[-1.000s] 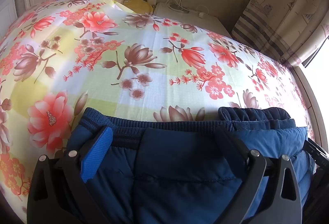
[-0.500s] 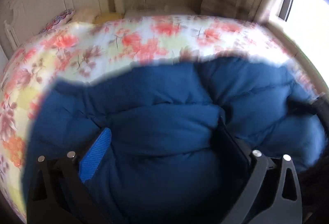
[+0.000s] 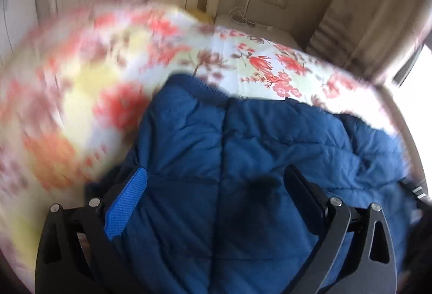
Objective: Fold large clothes
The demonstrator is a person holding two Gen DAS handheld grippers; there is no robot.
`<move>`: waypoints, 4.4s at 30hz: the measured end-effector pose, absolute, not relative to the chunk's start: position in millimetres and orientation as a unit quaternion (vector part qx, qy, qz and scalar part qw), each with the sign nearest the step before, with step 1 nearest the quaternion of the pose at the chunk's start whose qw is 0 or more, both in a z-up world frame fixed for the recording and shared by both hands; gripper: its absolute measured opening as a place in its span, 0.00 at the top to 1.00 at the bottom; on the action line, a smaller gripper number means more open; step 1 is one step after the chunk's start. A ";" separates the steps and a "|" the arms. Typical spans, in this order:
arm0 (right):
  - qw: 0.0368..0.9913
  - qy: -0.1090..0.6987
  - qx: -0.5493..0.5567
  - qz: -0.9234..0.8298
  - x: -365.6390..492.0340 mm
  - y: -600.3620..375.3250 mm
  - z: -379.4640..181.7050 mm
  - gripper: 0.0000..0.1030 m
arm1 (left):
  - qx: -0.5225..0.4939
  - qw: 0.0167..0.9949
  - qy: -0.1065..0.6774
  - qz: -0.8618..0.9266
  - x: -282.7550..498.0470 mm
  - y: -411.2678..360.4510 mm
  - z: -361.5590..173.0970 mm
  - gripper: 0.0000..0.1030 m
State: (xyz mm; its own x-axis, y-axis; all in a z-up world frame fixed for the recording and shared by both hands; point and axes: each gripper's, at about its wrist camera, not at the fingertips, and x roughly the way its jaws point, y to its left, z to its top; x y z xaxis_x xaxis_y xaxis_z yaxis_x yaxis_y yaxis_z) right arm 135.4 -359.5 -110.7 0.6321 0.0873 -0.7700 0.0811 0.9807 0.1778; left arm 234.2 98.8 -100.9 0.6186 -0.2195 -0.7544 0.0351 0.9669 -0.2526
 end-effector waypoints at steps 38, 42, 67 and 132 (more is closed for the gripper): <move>0.925 0.380 0.000 -0.003 61.5 -328.2 -96.0 0.05 | 0.010 0.920 0.390 -0.029 155.3 83.2 -93.2 0.04; 0.937 0.343 -0.014 0.065 31.9 -289.6 -78.3 0.05 | -0.020 0.926 0.370 -0.077 120.2 66.1 -72.0 0.04; 0.937 0.342 0.018 0.070 -24.4 -337.1 -123.4 0.05 | 0.041 0.927 0.369 -0.053 72.2 88.5 -111.6 0.02; 0.881 0.303 0.334 0.142 -85.8 -404.5 -154.3 0.11 | 0.071 0.905 0.377 -0.184 147.3 -47.6 -109.4 0.02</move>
